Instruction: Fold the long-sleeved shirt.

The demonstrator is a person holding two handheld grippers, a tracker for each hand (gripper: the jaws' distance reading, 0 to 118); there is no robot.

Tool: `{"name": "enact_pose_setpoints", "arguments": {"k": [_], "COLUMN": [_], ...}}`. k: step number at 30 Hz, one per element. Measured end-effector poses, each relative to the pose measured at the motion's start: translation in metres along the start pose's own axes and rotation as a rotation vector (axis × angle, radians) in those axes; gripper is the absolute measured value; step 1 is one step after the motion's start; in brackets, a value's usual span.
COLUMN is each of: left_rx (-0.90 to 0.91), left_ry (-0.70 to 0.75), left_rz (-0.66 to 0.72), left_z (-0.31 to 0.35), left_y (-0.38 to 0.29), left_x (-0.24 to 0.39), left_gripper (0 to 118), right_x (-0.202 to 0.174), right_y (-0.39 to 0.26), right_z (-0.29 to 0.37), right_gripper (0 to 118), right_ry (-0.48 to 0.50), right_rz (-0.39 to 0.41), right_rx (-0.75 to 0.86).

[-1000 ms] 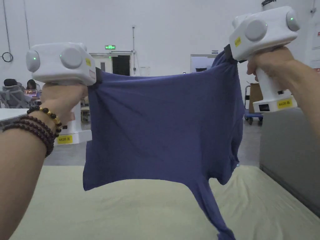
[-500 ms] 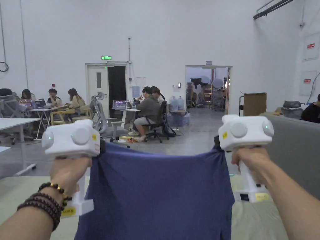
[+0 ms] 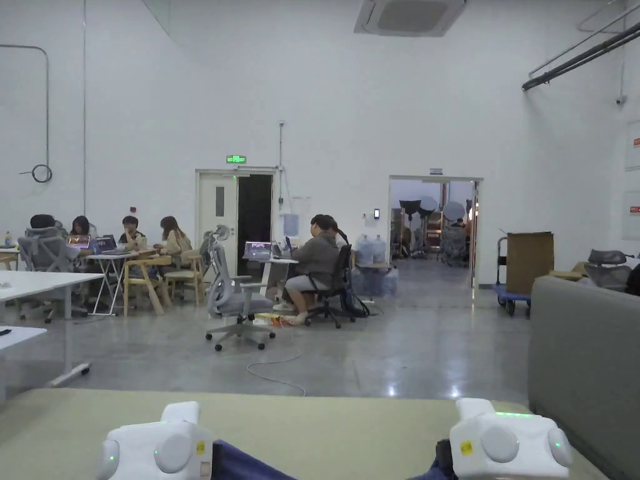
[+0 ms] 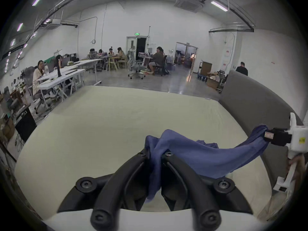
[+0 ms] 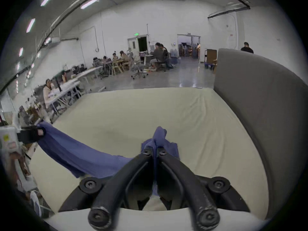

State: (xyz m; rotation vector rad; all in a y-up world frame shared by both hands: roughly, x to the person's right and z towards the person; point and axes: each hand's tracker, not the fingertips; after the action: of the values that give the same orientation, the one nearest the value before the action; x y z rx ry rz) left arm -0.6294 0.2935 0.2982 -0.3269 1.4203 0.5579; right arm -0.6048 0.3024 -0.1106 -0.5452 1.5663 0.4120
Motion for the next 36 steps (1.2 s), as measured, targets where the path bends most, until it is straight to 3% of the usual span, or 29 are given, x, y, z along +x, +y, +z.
{"name": "enact_pose_setpoints", "arguments": {"k": [8, 11, 14, 19, 25, 26, 27, 28, 29, 30, 31, 34, 35, 36], "left_rx": [-0.011, -0.101, -0.239, -0.521, -0.499, -0.485, -0.47, -0.447, -0.417, -0.359, -0.311, -0.31, -0.306, -0.298], "left_ry": [-0.056, -0.127, -0.099, -0.074, -0.081, -0.092, -0.09, -0.071, -0.061, -0.045, -0.095, -0.045, -0.029, -0.028], "left_rz": [-0.052, 0.021, -0.049, -0.091, -0.056, -0.049, -0.05, -0.065, -0.071, -0.075, -0.083, -0.079, -0.081, -0.085], "left_z": [0.087, 0.129, 0.153, 0.162, 0.154, 0.156, 0.16, 0.165, 0.169, 0.186, 0.199, 0.216, 0.2, 0.198], "left_y": [-0.13, -0.195, -0.265, -0.364, -0.381, -0.375, -0.369, -0.362, -0.356, -0.344, -0.329, -0.309, -0.326, -0.329], "left_x": [-0.04, -0.06, -0.07, -0.072, -0.077, -0.079, -0.083, -0.083, -0.083, -0.087, -0.083, -0.08, -0.082, -0.082], "left_gripper": [8, 8, 8, 8, 9, 15, 37, 89, 118, 116, 115, 116, 112, 95], "right_x": [-0.005, -0.002, -0.002, -0.007, -0.002, -0.008, -0.009, -0.009, -0.008, -0.001, -0.001, 0.0, 0.0, 0.0], "right_y": [-0.164, -0.234, -0.297, -0.384, -0.414, -0.401, -0.395, -0.389, -0.386, -0.387, -0.383, -0.371, -0.37, -0.37], "right_z": [0.116, 0.146, 0.179, 0.178, 0.153, 0.165, 0.172, 0.18, 0.185, 0.185, 0.192, 0.195, 0.193, 0.19], "right_gripper": [0, 0, 0, 0, 0, 6, 20, 62, 99, 118, 118, 118, 112, 103], "right_ry": [-0.011, -0.052, -0.077, -0.075, -0.085, -0.081, -0.084, -0.082, -0.082, -0.089, -0.082, -0.11, -0.116, -0.119], "right_rz": [0.036, 0.056, 0.058, 0.12, 0.108, 0.113, 0.109, 0.106, 0.087, 0.082, 0.08, 0.068, 0.057, 0.048], "right_rx": [0.076, 0.032, -0.087, -0.346, -0.419, -0.412, -0.395, -0.366, -0.331, -0.297, -0.237, -0.231, -0.24, -0.245]}}
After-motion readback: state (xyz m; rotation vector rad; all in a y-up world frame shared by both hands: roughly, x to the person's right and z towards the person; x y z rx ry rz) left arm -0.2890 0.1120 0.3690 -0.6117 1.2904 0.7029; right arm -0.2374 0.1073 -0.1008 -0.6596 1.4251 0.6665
